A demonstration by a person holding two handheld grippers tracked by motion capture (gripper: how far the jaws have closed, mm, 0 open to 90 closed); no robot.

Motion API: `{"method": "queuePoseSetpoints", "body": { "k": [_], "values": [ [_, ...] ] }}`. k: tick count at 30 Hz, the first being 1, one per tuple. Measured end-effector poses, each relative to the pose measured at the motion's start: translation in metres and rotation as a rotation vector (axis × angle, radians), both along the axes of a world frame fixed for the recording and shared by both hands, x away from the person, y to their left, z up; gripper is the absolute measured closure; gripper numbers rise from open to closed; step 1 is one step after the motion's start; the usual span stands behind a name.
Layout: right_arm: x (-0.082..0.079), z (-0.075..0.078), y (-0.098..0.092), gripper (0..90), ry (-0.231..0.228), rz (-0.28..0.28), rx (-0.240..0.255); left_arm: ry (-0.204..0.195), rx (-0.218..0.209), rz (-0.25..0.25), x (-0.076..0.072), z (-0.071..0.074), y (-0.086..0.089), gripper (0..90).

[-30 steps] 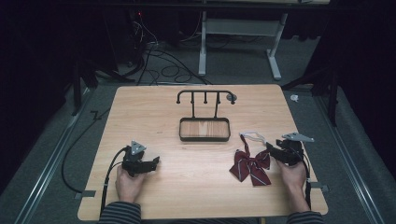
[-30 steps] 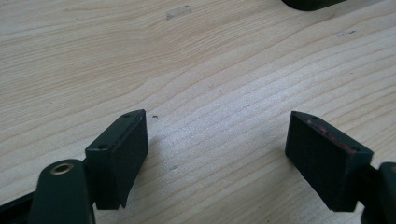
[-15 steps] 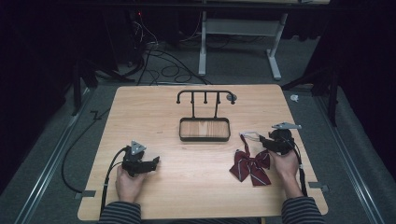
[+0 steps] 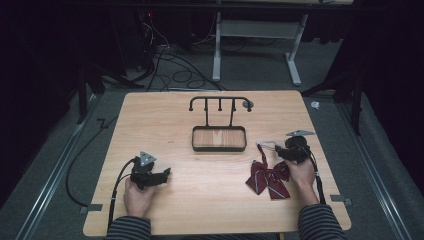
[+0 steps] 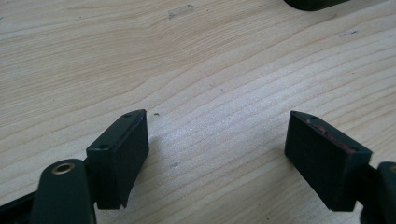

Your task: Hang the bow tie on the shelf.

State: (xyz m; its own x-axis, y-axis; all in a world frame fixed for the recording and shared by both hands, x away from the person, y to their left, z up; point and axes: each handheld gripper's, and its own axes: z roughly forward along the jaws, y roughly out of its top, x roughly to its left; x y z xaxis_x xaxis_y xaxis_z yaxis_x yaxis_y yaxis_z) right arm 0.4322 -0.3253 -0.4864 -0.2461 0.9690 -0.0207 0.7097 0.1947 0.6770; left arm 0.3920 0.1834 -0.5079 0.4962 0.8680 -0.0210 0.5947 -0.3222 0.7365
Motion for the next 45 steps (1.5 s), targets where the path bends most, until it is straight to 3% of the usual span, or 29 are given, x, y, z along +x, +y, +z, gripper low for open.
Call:
{"method": "queuePoseSetpoints", "body": {
  "k": [4, 14, 26, 28, 41, 45],
  "values": [
    [0.002, -0.005, -0.001, 58.9, 0.021, 0.000, -0.001, 0.000, 0.000, 0.000, 0.000, 0.000, 0.000, 22.1],
    [0.001, -0.004, 0.003, 84.9, 0.019, 0.060, -0.012, 0.000, 0.001, -0.001, 0.000, 0.000, 0.000, 22.1],
    [-0.002, -0.003, 0.002, 87.5, 0.005, 0.052, -0.011, -0.001, -0.001, 0.001, 0.000, 0.000, 0.000, 22.2],
    [-0.004, 0.002, 0.000, 87.6, -0.014, 0.051, 0.010, -0.001, -0.001, 0.002, 0.000, 0.000, 0.000, 22.3],
    [-0.018, 0.025, -0.004, 87.7, -0.080, 0.070, 0.023, -0.001, 0.000, 0.001, 0.000, 0.000, 0.000, 22.4],
    [-0.024, 0.040, -0.002, 87.7, -0.128, 0.092, 0.027, -0.001, 0.000, 0.001, 0.000, 0.000, 0.000, 22.4]
  ]
}}
